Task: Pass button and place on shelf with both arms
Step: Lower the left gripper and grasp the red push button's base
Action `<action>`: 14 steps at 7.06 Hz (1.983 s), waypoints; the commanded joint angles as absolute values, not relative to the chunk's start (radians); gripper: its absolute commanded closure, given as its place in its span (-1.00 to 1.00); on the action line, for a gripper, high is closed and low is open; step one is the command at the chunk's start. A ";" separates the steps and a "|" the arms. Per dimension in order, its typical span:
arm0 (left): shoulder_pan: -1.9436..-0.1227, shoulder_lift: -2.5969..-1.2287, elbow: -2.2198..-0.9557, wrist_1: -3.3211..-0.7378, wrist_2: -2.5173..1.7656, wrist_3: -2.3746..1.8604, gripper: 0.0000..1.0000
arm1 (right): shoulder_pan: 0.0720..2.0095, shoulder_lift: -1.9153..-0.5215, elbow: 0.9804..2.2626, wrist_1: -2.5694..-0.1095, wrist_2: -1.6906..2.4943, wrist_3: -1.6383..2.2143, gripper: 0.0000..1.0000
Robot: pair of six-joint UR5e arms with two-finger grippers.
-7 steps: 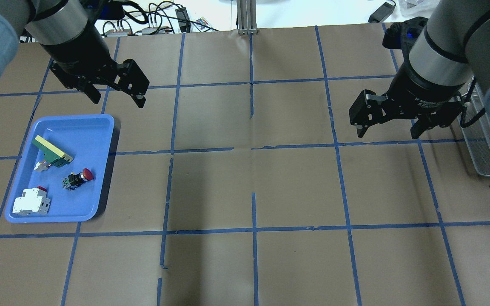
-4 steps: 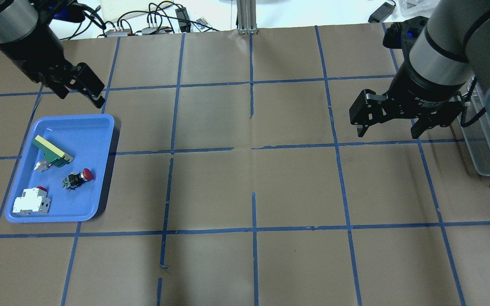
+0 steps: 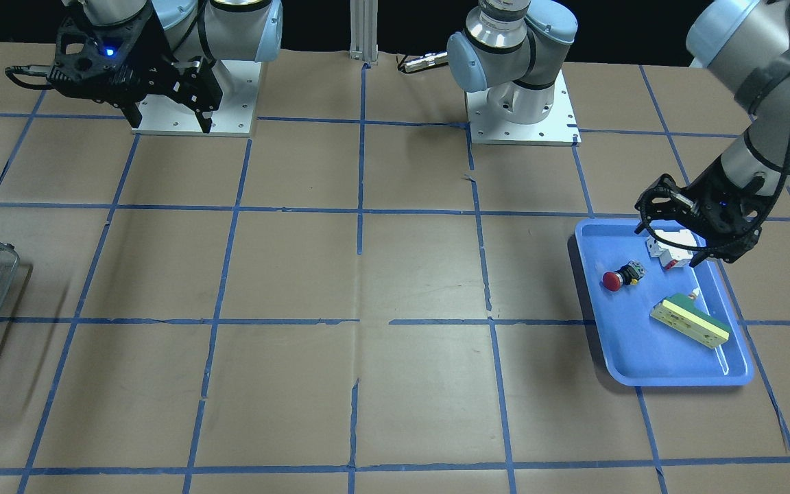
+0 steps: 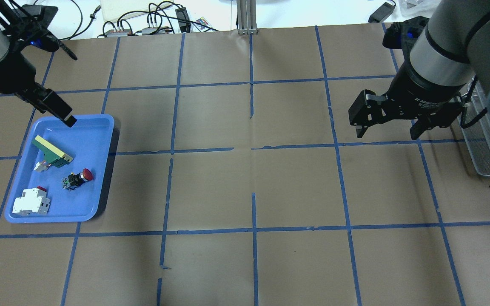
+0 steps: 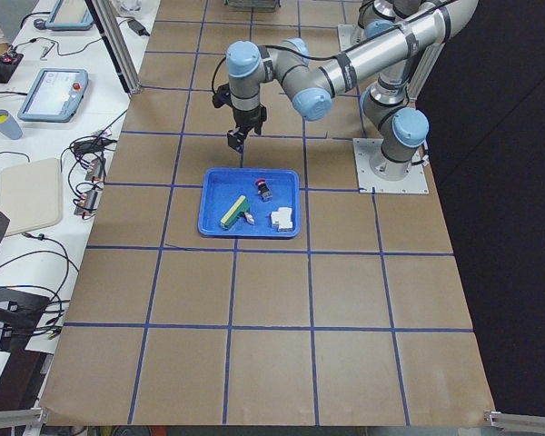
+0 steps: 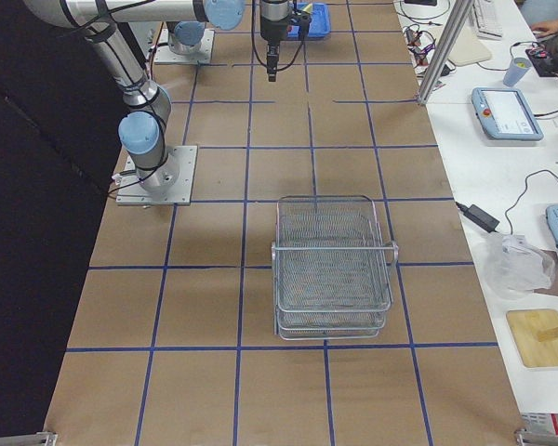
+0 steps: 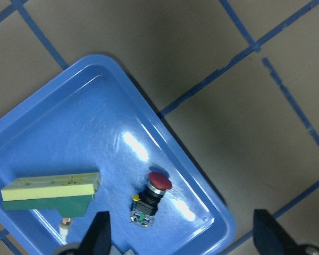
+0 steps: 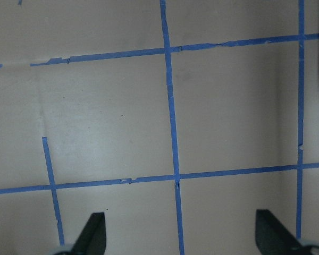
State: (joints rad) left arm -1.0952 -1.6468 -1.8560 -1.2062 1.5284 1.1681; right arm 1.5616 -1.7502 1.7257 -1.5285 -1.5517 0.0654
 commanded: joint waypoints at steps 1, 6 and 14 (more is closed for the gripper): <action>-0.985 -1.675 -2.011 -0.996 1.476 1.340 -0.87 | 1.562 -1.749 1.727 -1.531 -1.546 0.005 -1.00; -0.957 -1.787 -2.166 -0.788 1.443 1.505 -0.93 | 1.555 -1.773 1.724 -1.574 -1.520 -0.207 -1.00; -0.966 -1.812 -2.111 -0.846 1.476 1.562 1.00 | 1.555 -1.726 1.726 -1.624 -1.519 -0.215 -1.00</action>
State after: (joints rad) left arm -0.9484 -1.8191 -2.1364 -0.8105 1.4770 1.5614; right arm 1.5555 -1.7538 1.7250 -1.5898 -1.5196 -0.2102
